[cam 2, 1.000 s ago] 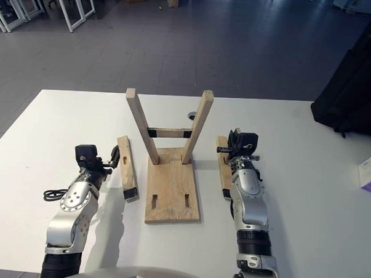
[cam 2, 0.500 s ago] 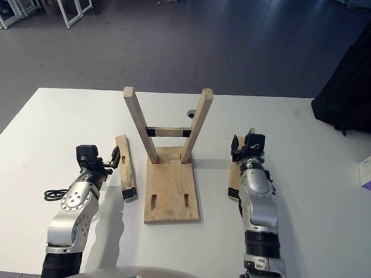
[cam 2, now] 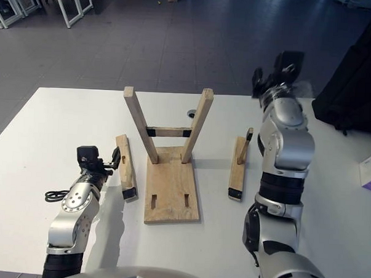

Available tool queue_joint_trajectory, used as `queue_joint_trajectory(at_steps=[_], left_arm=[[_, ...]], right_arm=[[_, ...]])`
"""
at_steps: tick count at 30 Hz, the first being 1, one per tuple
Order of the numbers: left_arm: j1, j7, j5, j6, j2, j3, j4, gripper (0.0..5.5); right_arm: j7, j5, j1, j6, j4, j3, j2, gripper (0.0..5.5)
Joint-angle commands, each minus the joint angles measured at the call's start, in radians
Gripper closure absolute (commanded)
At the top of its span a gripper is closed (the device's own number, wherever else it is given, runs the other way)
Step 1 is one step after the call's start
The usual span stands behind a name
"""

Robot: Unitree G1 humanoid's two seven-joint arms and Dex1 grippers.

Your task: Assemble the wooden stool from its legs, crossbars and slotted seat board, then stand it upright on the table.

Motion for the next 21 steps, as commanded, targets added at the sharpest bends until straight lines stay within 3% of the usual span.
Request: queue_joint_trajectory(at_steps=[1,7,11,16,21], left_arm=[[-0.006,0.013,0.009,0.006,-0.01,0.0,-0.002,1.73],[-0.017,0.008,0.011,0.01,-0.009,0.008,0.003,1.73],[0.004,0.01,0.015,0.004,-0.016,0.002,-0.006,1.73],[0.064,0.026,0.02,-0.001,-0.04,-0.002,-0.04,1.73],[0.091,0.026,0.02,-0.009,-0.046,0.001,-0.06,1.73]], right_arm=[[0.012,-0.019,0.165,0.052,0.115,0.044,0.03,2.71],[-0.01,0.033,0.101,-0.075,-0.017,-0.04,0.055,2.71],[-0.03,0.042,0.085,0.002,-0.316,-0.087,0.004,2.08],[-0.067,0.051,0.533,0.325,-0.735,0.015,0.102,1.17],[-0.051,0.032,0.718,0.404,-0.765,0.054,0.118,1.17]])
